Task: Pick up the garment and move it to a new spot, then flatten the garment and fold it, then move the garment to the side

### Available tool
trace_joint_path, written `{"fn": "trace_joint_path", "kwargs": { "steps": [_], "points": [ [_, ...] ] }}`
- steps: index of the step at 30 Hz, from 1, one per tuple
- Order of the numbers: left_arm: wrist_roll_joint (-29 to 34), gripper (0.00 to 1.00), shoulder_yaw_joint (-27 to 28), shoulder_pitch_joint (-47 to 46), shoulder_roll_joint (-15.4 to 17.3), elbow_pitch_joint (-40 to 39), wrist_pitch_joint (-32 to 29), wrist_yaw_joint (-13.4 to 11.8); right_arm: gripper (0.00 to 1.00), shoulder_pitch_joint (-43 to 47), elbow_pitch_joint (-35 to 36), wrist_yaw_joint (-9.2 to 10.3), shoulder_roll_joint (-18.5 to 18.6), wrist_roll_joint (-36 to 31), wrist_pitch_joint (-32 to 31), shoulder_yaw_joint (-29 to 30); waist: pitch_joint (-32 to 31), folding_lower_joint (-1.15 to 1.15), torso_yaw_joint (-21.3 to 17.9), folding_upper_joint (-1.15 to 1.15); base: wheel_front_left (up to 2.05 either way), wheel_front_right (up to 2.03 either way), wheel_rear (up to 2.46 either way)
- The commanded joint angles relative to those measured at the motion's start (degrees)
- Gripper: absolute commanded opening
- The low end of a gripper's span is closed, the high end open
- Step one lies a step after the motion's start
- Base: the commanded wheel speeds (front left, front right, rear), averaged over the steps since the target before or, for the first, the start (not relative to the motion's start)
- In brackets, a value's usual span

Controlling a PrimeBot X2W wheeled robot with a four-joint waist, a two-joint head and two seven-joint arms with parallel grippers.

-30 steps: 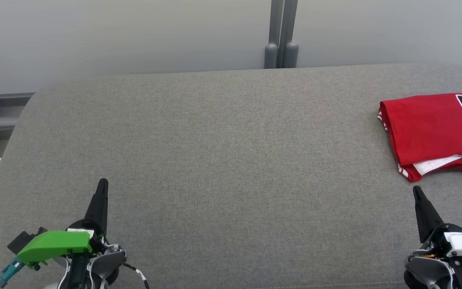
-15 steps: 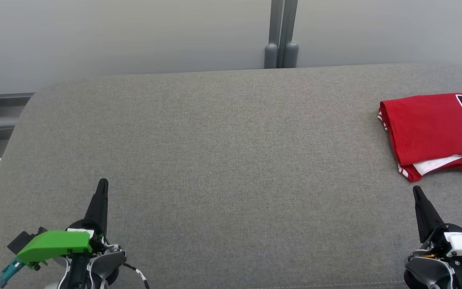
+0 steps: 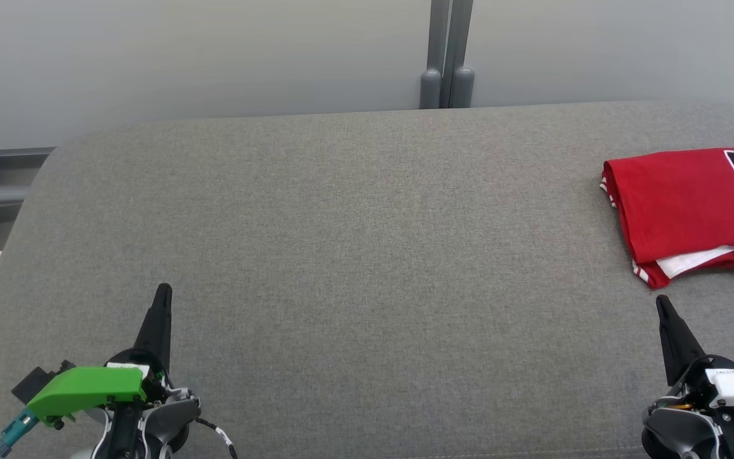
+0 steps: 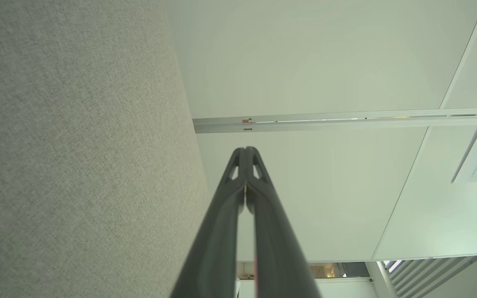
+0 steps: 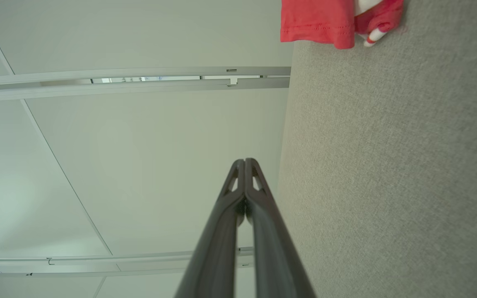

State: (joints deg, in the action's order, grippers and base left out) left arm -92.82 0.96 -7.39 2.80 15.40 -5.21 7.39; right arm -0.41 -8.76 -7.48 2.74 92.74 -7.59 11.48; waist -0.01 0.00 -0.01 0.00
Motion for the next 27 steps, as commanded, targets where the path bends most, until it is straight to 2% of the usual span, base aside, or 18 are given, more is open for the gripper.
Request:
{"fn": "trace_joint_path", "kwargs": {
  "steps": [1, 27],
  "points": [
    [-0.3, 0.00, 0.2, -0.8, 0.0, -0.1, 0.0, 0.3, 0.00, -0.6, 0.3, -0.02, 0.3, 0.3, -0.4, 0.1, 0.0, 0.00, 0.0, 0.00, 0.00, 0.00, 0.00],
    [-0.3, 0.00, 0.2, -0.8, 0.0, -0.1, 0.0, 0.3, 0.00, -0.6, 0.3, -0.02, 0.3, 0.3, -0.4, 0.1, 0.0, 0.00, 0.0, 0.00, 0.00, 0.00, 0.00]
  ]
}}
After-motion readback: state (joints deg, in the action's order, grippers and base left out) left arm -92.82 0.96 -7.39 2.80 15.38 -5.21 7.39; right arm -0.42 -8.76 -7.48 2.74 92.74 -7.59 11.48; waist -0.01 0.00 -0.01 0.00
